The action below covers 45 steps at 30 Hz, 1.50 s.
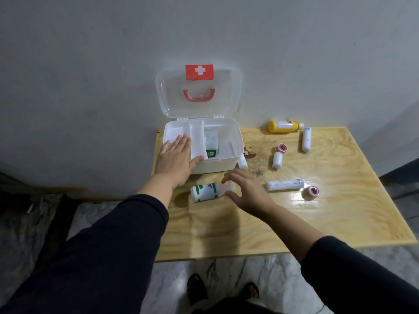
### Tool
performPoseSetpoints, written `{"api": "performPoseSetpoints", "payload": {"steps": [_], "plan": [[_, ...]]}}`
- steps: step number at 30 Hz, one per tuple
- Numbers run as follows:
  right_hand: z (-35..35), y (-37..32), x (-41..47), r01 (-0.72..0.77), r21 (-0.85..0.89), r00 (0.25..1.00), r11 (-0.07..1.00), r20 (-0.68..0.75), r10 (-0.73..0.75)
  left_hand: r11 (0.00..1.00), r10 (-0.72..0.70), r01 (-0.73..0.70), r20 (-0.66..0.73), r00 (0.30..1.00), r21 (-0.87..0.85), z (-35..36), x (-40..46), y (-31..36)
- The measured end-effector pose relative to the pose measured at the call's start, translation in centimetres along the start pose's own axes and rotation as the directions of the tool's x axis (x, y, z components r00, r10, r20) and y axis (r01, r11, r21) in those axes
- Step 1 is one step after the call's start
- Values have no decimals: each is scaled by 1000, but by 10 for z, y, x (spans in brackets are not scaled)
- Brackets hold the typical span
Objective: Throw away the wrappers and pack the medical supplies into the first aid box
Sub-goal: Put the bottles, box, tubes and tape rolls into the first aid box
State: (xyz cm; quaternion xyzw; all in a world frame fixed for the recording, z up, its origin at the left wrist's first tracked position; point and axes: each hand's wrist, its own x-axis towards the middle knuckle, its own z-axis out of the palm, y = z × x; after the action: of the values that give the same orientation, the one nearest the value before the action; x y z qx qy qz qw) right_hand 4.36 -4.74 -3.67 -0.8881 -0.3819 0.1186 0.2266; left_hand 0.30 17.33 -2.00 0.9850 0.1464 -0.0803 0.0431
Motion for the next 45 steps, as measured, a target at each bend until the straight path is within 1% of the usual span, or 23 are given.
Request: {"api": "performPoseSetpoints", "payload": {"steps": [1,2,4,6,8,11,12,15,19,22,24,27,29,31,34,37,41,43,45], "plan": [[4,2,-1,-46,28,997,999,59,44,1000,0,0,5,1000,0,0,0,0],[8,2,-2,-93,58,993,994,85,88,1000,-1,1,7,1000,1,0,0,0],[10,2,-2,-150,118,988,982,59,143,1000,-2,2,8,1000,-2,1,0,0],[5,2,-3,-152,151,988,977,45,147,1000,0,0,12,1000,-7,0,0,0],[-8,0,-5,-120,156,993,980,31,117,1000,5,-4,17,1000,-7,0,0,-1],[-36,-4,-6,-90,161,993,983,-59,101,1000,7,-7,19,1000,-1,0,0,-1],[-45,-6,-5,-95,172,991,981,-79,109,1000,7,-7,20,1000,0,-1,0,-1],[-74,-14,0,-133,232,985,964,-81,155,1000,10,-9,25,1000,-14,-1,-1,0],[-120,-23,13,-157,194,960,968,-202,196,1000,20,-20,18,1000,-16,-2,0,0],[-150,-37,33,-138,271,920,953,-321,225,999,34,-34,-20,999,-9,-2,-1,-1],[-157,-45,50,-113,322,891,940,-385,239,999,43,-43,-52,998,0,-2,-2,-1],[-143,-49,77,-114,291,863,950,-444,239,999,45,-46,-38,998,-20,-3,-1,0],[-126,-47,94,-155,246,868,957,-428,251,999,32,-32,1,999,-26,-4,1,0],[-106,-41,106,-194,191,891,962,-377,255,1000,17,-17,24,1000,-15,-4,2,0],[-78,-27,115,-237,125,920,964,-290,264,999,21,-21,5,1000,-27,-1,2,-1],[-62,-16,116,-275,97,926,957,-239,291,998,21,-21,-4,1000,-51,0,1,-2],[-67,-11,115,-233,95,950,968,-192,248,998,26,-25,21,999,-58,-2,1,-2],[-77,-10,113,-212,154,954,965,-183,239,998,20,-17,49,999,-59,-6,2,-1],[-88,-3,109,-211,199,946,957,-206,251,997,-1,6,80,997,-71,-13,4,1]]}}
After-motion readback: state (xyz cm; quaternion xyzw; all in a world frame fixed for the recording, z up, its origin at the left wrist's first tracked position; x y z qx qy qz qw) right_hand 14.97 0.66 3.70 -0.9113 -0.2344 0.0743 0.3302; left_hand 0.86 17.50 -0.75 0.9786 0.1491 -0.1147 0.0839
